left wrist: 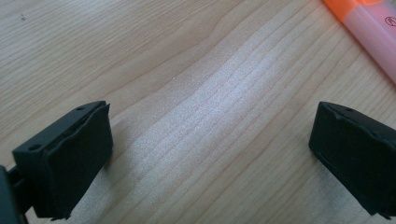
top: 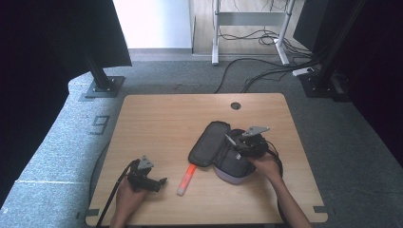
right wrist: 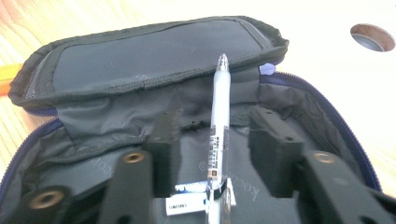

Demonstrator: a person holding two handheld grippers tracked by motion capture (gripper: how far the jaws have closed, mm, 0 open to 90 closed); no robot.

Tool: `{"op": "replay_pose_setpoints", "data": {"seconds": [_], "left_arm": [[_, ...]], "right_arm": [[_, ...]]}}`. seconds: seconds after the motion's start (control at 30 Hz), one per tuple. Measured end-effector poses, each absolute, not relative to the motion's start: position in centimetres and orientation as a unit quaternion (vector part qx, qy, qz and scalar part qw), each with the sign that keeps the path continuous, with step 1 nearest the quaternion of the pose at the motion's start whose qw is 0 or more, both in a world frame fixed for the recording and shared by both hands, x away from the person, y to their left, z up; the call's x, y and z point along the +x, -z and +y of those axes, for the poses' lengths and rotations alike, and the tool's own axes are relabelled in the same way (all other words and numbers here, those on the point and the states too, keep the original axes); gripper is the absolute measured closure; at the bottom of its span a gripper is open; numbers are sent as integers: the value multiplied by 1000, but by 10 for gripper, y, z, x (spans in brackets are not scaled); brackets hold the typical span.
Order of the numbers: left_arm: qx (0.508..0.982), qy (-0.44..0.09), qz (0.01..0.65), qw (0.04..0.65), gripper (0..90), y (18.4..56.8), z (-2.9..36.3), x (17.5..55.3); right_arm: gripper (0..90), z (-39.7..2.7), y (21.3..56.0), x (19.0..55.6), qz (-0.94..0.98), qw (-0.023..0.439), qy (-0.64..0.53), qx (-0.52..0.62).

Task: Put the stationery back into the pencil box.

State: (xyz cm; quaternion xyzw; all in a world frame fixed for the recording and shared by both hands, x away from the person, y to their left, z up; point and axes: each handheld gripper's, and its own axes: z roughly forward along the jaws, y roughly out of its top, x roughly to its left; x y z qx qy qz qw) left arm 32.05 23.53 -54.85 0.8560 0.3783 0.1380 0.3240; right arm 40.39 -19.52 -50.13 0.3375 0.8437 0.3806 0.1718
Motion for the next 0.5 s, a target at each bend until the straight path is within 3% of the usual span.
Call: {"op": "replay_pose_setpoints", "data": {"seconds": [0.3, 0.5], "left_arm": [[856, -138, 378, 324, 0, 548, 235, 321], [856, -138, 378, 324, 0, 548, 235, 321]], "right_arm": [[323, -205, 495, 398, 847, 169, -375, 336], [310, -214, 488, 394, 838, 176, -388, 342]]}}
